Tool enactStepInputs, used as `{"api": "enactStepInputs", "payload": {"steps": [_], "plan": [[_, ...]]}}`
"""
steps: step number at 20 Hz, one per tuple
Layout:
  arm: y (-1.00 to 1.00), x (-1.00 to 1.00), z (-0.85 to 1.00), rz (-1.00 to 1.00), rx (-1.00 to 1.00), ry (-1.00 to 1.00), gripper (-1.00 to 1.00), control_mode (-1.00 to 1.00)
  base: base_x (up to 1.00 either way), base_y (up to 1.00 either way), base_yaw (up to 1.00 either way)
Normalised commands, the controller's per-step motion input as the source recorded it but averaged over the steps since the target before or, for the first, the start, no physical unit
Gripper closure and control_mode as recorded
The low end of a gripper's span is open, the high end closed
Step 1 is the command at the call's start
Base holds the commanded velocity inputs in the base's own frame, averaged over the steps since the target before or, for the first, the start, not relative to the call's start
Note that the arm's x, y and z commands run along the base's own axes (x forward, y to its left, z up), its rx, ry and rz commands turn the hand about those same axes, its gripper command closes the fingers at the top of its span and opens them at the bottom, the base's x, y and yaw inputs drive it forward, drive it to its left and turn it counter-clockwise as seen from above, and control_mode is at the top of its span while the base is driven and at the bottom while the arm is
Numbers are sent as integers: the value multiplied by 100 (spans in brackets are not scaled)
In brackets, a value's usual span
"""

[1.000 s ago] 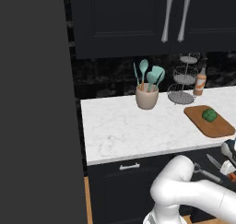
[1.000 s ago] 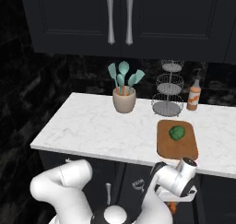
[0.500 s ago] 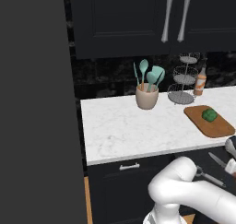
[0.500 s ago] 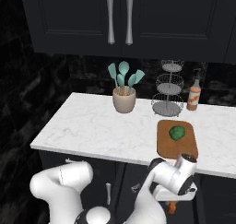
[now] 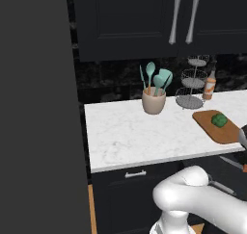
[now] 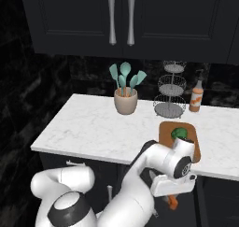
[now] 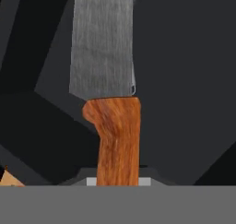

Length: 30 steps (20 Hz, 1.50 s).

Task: Place the appropriate cutting tool for cutting the broccoli skin on the cutting board.

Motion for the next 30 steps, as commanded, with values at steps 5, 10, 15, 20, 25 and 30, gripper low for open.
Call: {"api": "enactStepInputs", "payload": {"steps": [5,10,15,20,25,30], "plan": [[0,-54,100,24,0,1,100,-100,0,0,0],[-10,-7,77,20,0,-7,100,-100,0,0,0],[-26,57,34,4,1,-14,100,-100,0,0,0],[-22,82,7,0,3,-11,100,-100,0,0,0],[-18,89,0,0,3,-1,100,-100,0,0,0],[-25,88,0,0,2,0,100,-100,0,0,0]]}}
